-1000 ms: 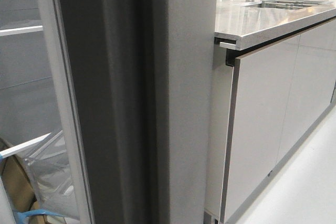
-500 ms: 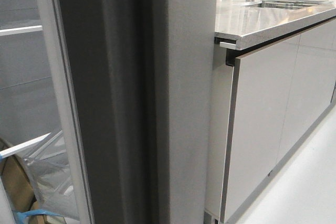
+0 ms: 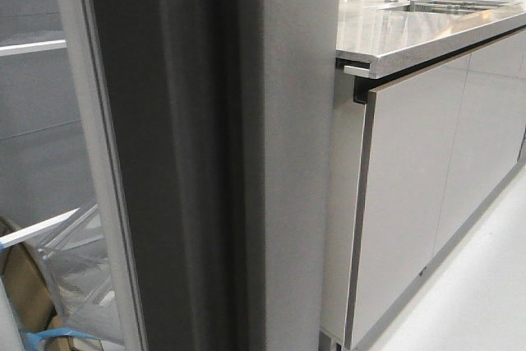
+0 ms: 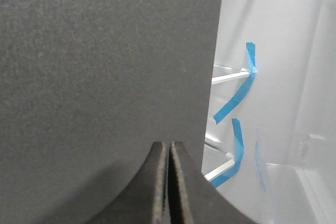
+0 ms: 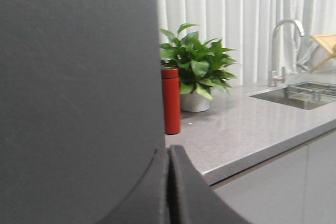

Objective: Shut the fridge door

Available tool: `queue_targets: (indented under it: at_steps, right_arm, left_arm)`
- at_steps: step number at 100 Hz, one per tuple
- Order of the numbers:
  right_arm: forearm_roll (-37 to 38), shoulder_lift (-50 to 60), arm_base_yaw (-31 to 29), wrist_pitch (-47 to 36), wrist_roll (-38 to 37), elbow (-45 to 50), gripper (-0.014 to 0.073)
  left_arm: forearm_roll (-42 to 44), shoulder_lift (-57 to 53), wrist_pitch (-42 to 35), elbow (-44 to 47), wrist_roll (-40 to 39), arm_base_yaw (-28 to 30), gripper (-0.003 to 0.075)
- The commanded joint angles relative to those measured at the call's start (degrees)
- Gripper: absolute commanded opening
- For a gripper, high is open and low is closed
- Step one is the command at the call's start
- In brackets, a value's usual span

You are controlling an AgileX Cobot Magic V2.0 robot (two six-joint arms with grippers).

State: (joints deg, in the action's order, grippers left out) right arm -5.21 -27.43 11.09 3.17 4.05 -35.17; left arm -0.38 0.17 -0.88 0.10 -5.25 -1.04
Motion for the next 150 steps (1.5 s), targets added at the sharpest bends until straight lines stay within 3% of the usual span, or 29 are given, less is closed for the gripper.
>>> queue_targets:
  at_steps: [1,12,28,60,87,119,150]
  right_arm:
    - [-1.7,-3.7,1.4,-0.1,-0.2,-6.9,-0.0076]
    - [-6.7,-7.2,4.1,0.1,-0.2,-12.5,-0.0076]
    - [-7.1,-11.0,8.4,0.9,-0.2,-18.5,-0.0076]
    - [-12.3,-13.1,12.0,2.6,-0.2,-21.9,-0.0076]
    - [-12.6,-19.4,13.7,11.4,-0.2,-28.7,-0.0076]
    - [-12.6,-26.9,21.5,11.4,-0.1,-36.4,-0.0076]
    - [-12.6,-28.5,27.2,10.8,-0.1,-37.5,-0.0076]
  left_arm:
    - [-0.1,1.1,-4.4,1.6,-0.2,-0.3,-0.0021]
    - [-0.1,1.1,-4.4,1.6,-0.2,-0.3,-0.0021]
    - [-0.1,1.1,-4.4,1.6,-0.2,-0.3,-0.0021]
    - [-0.1,1.1,-4.4,1.6,-0.2,-0.3,-0.0021]
    - [-0.1,1.1,-4.4,1.6,-0.2,-0.3,-0.0021]
    - [-0.1,1.1,-4.4,1.6,-0.2,-0.3,-0.0021]
    - [-0.1,1.1,-4.4,1.6,-0.2,-0.3,-0.0021]
